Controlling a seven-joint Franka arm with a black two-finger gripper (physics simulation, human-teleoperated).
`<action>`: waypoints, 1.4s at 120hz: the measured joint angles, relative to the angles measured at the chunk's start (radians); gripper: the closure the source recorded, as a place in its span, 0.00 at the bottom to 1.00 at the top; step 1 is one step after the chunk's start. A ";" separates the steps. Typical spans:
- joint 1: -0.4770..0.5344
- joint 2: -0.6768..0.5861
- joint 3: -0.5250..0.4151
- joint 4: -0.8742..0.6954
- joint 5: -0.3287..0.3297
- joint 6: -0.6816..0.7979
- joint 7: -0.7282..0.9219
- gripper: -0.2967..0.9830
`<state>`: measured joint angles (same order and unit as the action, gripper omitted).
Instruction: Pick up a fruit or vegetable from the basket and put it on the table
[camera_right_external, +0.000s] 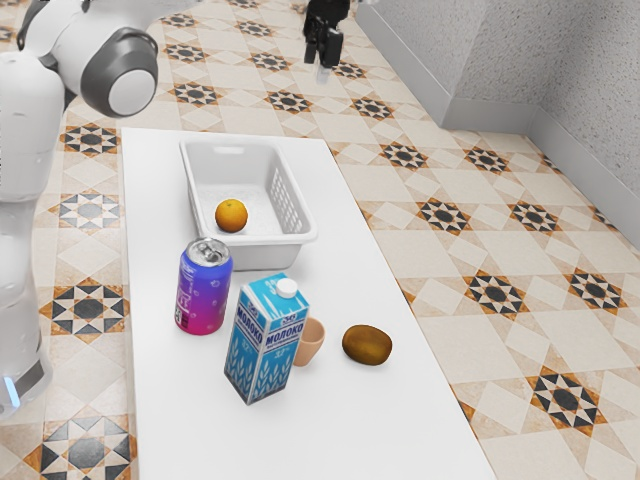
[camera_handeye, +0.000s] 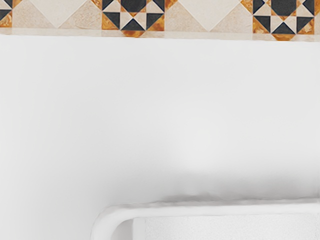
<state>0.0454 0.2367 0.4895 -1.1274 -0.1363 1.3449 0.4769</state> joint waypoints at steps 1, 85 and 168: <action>-0.003 0.003 -0.002 0.000 0.000 0.000 -0.001 0.23; -0.111 -0.532 -0.174 -0.753 0.088 0.107 0.017 0.23; 0.220 -0.719 -0.394 -1.189 0.149 0.401 0.023 0.23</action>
<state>0.2657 -0.4820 0.0959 -2.3166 0.0122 1.7456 0.5002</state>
